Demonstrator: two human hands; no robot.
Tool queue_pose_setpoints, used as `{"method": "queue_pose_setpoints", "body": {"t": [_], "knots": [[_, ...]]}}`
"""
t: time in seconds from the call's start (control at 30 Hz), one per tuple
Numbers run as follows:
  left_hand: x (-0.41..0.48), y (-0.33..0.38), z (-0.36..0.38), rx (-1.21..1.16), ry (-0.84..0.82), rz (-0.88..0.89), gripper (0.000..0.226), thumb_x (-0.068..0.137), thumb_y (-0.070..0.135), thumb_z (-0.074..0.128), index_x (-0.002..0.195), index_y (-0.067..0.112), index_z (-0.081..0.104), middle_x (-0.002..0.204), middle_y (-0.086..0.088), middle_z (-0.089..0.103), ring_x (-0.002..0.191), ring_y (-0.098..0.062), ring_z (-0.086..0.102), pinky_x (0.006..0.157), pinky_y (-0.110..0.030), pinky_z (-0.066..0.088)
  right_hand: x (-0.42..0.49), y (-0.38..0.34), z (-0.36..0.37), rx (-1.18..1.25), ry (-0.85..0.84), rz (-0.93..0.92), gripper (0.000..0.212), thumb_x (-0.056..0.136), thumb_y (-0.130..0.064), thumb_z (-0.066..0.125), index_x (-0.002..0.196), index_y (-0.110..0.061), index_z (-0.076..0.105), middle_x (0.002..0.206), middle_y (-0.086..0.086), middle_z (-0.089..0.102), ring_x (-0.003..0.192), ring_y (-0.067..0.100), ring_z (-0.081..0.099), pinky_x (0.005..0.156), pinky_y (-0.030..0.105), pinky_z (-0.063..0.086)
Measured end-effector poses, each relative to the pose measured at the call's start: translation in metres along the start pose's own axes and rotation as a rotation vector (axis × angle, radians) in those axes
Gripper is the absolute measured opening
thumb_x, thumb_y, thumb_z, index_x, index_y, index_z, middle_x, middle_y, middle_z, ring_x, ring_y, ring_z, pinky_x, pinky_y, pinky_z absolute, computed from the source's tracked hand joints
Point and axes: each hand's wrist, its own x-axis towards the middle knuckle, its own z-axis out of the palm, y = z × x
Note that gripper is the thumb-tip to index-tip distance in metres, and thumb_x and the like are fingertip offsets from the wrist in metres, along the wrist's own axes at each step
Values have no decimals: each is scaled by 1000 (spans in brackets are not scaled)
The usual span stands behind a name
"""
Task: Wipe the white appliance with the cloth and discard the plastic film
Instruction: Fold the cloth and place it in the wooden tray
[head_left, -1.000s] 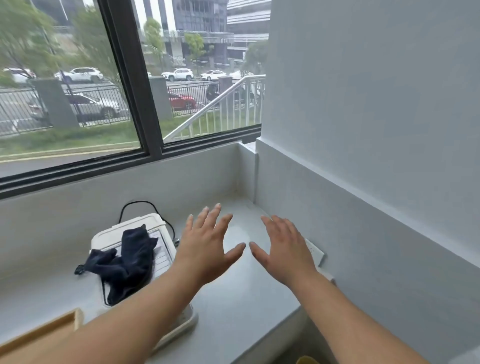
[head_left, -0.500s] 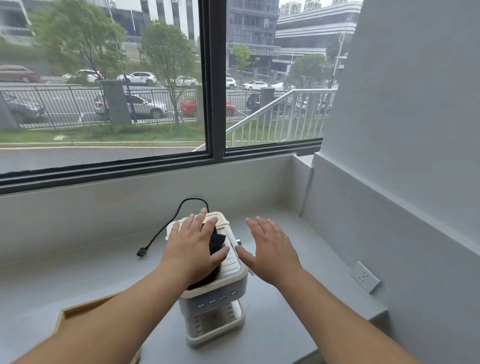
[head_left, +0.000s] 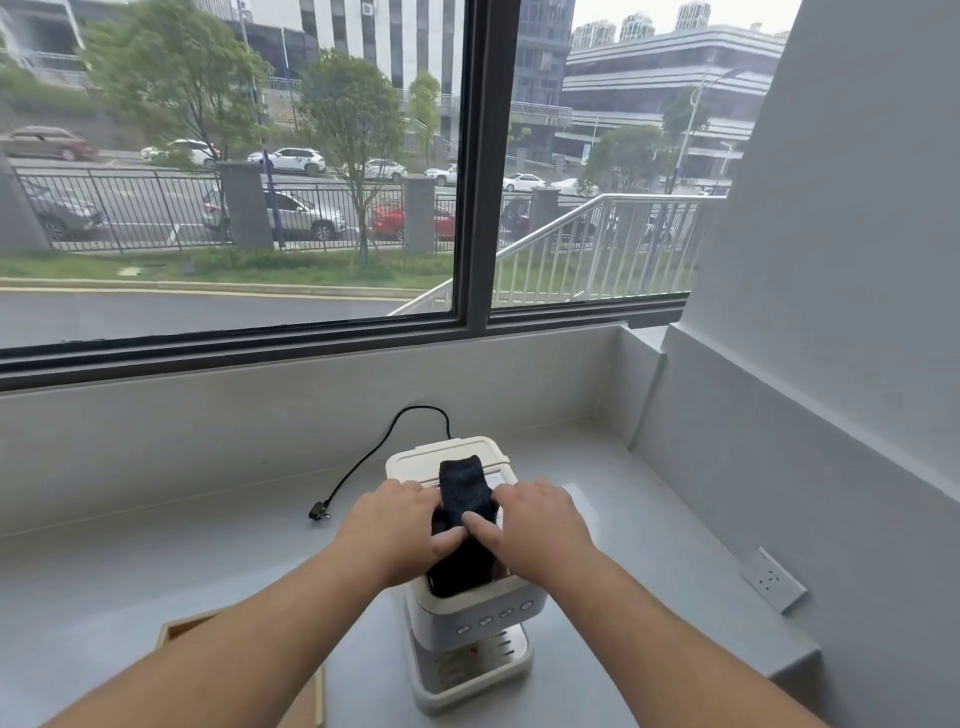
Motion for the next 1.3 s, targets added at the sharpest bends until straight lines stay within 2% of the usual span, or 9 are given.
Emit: {"method": "queue_pose_setpoints", "body": {"t": [0.27,0.5,0.67,0.77,0.87,1.0,1.13,1.23,1.3], "knots": [[5,-31,-3,-130,-9,77,34,88,62,62,107,34,62,110,11,66,104,-17,61,75,-32,41,10,-27,-2,243,2,97,22,89,-39,53,103,-25,63,100,0,73,96,29,62,71,35,43],[1,-57,-5,-192,-66,38,41,84,67,60,111,35,63,92,13,64,88,-17,60,66,-33,43,23,-52,-21,408,113,145,21,90,-34,49,109,-34,59,90,-7,70,79,25,57,61,32,37],[-2,-81,1,-265,-58,4,47,86,74,53,110,34,62,100,11,70,90,-16,60,71,-35,47,37,-78,-36,834,171,173,12,93,-34,49,93,-42,58,67,-15,66,59,3,57,56,26,41],[-4,-96,-1,-350,-32,-27,56,88,77,50,121,33,61,108,12,72,96,-16,64,81,-36,52,43,-94,-44,1003,191,126,17,98,-29,49,93,-36,63,58,-12,56,55,7,49,59,29,42],[-7,-110,-9,-506,10,-88,65,86,81,49,127,33,61,112,13,70,97,-14,63,80,-34,49,47,-111,-54,1102,219,64,18,101,-25,50,94,-32,65,68,1,61,63,14,54,62,38,46],[-13,-132,-21,-711,62,-182,48,81,69,43,112,38,62,111,12,69,100,-16,63,83,-35,50,50,-130,-66,1156,227,29,19,103,-25,50,98,-32,67,93,15,73,77,19,65,80,51,57],[-26,-151,-29,-925,77,-285,41,79,50,39,103,32,68,108,5,71,101,-21,64,94,-44,56,57,-149,-73,1229,208,-27,22,104,-21,50,99,-33,69,95,11,75,84,21,68,88,51,56],[-32,-165,-30,-960,40,-307,43,97,35,40,119,11,68,126,-9,69,115,-31,62,105,-48,49,61,-165,-76,1163,191,-83,18,104,-25,49,102,-34,65,77,4,68,72,16,60,75,46,54],[-39,-174,-31,-938,41,-341,38,103,30,38,117,9,67,131,-15,66,118,-32,62,106,-47,48,63,-174,-78,898,221,-161,12,102,-32,49,103,-37,59,66,-10,62,58,11,53,63,37,48]]}}
